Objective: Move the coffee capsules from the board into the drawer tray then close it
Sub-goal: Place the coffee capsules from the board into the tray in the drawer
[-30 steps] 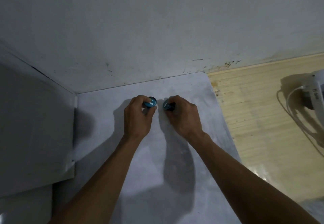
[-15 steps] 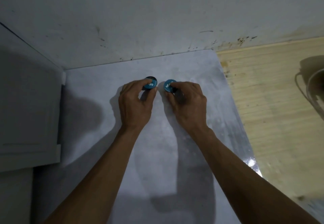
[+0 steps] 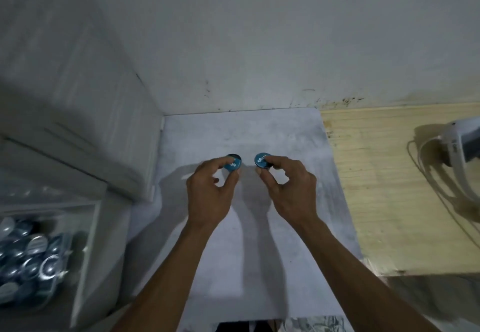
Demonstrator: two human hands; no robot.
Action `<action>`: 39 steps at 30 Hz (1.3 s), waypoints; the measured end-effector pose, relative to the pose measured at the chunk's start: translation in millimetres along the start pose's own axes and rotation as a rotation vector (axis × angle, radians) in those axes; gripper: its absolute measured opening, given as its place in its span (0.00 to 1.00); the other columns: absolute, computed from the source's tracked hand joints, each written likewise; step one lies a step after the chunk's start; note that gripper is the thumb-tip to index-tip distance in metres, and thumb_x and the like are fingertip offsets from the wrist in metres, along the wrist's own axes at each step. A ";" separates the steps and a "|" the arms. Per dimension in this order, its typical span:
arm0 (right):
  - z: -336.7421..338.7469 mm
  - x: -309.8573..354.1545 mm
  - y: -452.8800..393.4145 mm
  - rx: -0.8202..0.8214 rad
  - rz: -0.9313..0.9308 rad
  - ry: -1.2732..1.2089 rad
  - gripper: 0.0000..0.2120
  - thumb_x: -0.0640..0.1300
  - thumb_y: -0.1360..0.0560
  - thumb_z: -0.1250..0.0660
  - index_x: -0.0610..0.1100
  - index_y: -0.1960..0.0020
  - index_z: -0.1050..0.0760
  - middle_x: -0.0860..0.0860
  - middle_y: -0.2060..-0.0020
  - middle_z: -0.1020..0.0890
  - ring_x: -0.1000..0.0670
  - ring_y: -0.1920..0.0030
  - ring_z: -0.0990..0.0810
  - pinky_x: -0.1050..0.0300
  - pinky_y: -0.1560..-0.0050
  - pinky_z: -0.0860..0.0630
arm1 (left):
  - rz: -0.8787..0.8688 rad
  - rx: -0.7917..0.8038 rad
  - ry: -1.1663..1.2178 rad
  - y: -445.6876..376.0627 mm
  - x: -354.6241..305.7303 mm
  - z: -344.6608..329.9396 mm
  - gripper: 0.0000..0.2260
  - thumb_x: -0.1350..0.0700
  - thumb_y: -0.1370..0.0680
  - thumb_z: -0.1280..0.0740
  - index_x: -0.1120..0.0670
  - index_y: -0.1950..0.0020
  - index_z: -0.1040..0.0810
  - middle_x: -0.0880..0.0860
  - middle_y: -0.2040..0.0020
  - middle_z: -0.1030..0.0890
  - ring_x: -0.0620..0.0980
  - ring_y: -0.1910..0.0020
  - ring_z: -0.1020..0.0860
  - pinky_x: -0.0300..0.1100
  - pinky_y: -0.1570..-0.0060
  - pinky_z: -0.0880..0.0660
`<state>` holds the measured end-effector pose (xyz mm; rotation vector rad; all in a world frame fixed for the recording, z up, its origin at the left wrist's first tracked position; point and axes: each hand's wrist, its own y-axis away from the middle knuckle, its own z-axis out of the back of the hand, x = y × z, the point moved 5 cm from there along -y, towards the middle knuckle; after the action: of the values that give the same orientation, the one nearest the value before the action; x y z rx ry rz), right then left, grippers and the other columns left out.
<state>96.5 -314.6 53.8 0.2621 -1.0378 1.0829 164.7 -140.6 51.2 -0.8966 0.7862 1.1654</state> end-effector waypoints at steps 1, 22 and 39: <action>3.5 8.9 5.2 0.011 -0.004 -0.008 0.13 0.46 0.29 0.24 0.46 0.46 0.18 0.53 0.53 0.15 0.53 0.53 0.19 0.67 0.54 0.27 | -0.001 0.002 0.008 7.5 -7.3 10.3 0.11 0.57 0.27 0.25 0.51 0.46 0.18 0.47 0.48 0.16 0.44 0.50 0.19 0.38 0.57 0.22; -138.8 282.2 138.3 0.236 0.059 -0.215 0.11 0.45 0.31 0.23 0.47 0.49 0.17 0.58 0.57 0.15 0.59 0.57 0.18 0.68 0.59 0.23 | 0.027 -0.034 -0.194 77.4 47.8 389.2 0.09 0.52 0.28 0.24 0.48 0.50 0.17 0.44 0.55 0.15 0.37 0.64 0.18 0.33 0.65 0.22; -303.5 272.8 130.3 0.496 0.065 0.158 0.06 0.40 0.27 0.29 0.42 0.50 0.19 0.46 0.55 0.17 0.48 0.56 0.20 0.50 0.53 0.21 | 0.022 0.382 -0.405 -13.1 166.2 369.0 0.10 0.59 0.27 0.28 0.51 0.48 0.17 0.52 0.50 0.17 0.52 0.48 0.22 0.50 0.49 0.22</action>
<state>181.5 104.8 72.9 0.5336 -0.6285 1.3895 235.3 257.7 69.1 -0.3209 0.6535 1.1191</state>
